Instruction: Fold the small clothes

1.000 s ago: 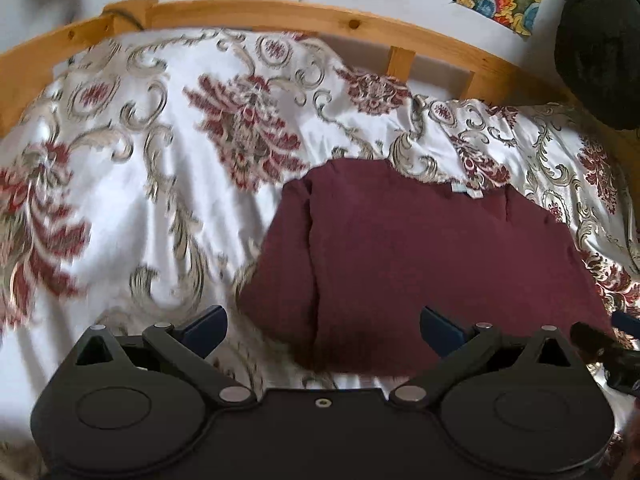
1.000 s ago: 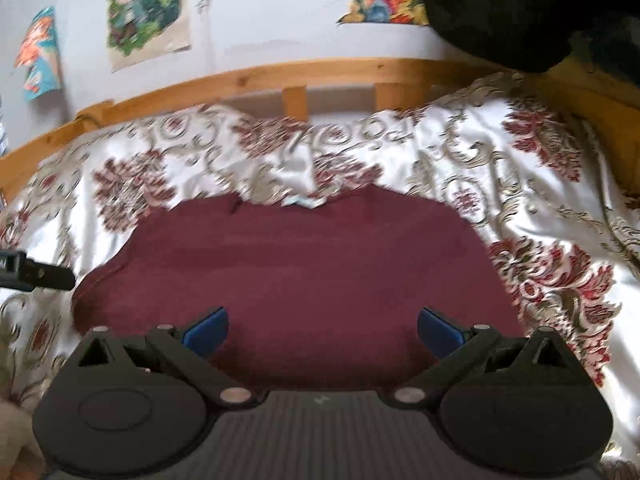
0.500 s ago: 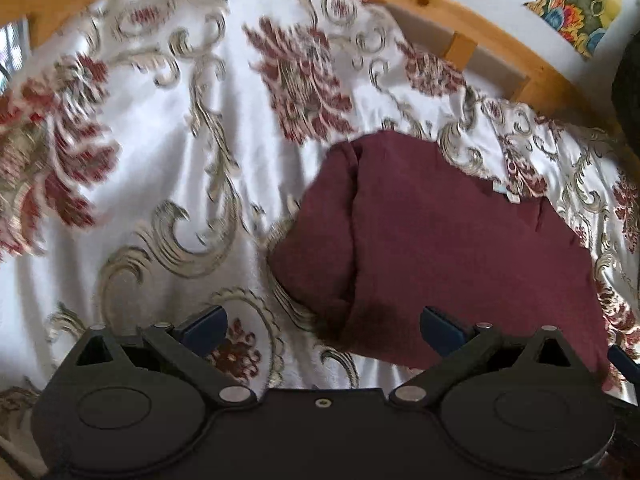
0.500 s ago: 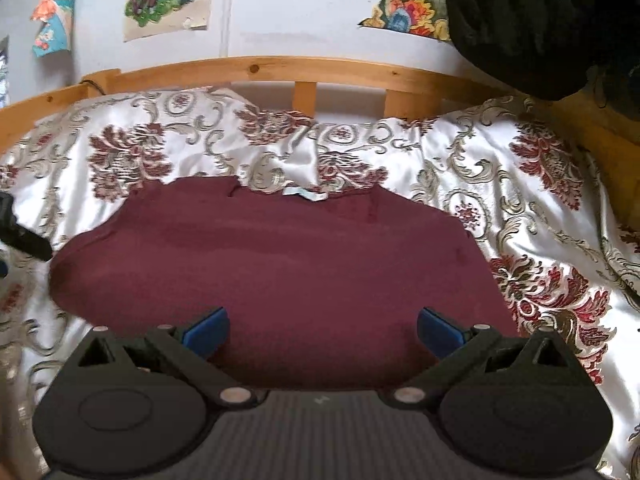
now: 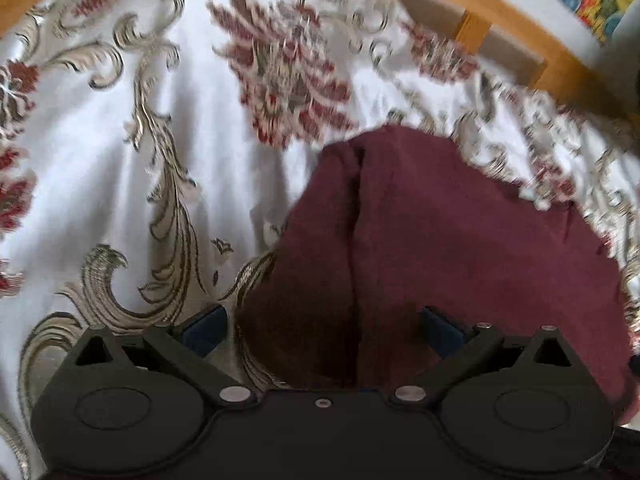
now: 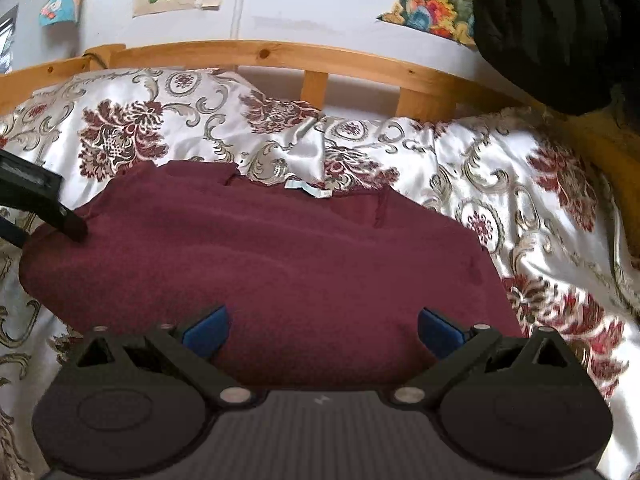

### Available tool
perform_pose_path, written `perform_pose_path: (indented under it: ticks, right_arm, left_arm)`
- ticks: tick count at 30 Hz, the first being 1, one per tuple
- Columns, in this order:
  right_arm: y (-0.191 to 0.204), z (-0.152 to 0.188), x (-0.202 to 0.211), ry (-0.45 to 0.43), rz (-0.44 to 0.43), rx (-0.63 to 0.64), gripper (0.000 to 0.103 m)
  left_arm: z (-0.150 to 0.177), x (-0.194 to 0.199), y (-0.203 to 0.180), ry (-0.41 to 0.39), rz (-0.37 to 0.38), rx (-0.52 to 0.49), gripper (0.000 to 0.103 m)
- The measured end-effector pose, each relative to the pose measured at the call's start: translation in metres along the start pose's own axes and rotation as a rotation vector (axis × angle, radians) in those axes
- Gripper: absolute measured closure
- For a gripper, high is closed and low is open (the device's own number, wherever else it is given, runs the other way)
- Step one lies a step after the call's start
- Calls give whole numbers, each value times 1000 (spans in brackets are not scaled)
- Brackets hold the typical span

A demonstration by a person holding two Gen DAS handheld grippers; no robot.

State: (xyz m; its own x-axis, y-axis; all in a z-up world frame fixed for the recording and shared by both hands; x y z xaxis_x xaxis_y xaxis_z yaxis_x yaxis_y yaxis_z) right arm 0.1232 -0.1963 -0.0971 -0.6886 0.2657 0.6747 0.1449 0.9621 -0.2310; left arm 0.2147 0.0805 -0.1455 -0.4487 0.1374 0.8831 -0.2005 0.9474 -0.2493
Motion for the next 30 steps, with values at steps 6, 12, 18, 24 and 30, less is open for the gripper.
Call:
perform_pose_path:
  ticks: [6,12,18,24,30]
  right_arm:
    - [11,-2,-20,81,7,104,0]
    - [2,0,-27,121,-71,35,0]
    - [2,-1,-26,123,-69,38,0]
    - [2,-1,-26,125,-71,34,0]
    - [2,-1,-26,125,-72,34,0]
  left_arm:
    - [0,-8,1,14,-23,-21,1]
    - [1,-10,1,14,-29,-29,1]
    - [3,-12,2,9,-32,-38,1]
    - [3,-6,6,-3,1,6,4]
    - [3,-6,6,-4,-5,-2,4]
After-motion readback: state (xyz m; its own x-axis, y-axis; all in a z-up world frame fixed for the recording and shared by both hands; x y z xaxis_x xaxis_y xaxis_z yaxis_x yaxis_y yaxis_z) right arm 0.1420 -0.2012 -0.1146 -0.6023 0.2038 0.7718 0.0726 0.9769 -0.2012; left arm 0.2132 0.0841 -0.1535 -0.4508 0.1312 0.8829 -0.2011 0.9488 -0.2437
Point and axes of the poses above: each gripper's, at about its wrist camera, not at the fingertips, and x roughly against the way its jaws point, y to its left, z to its underside, the point moved 6 cm from there along -x, roughly the way its jaws point, and after that the axes turned 12 degrees about y, right-handed, at the moved point
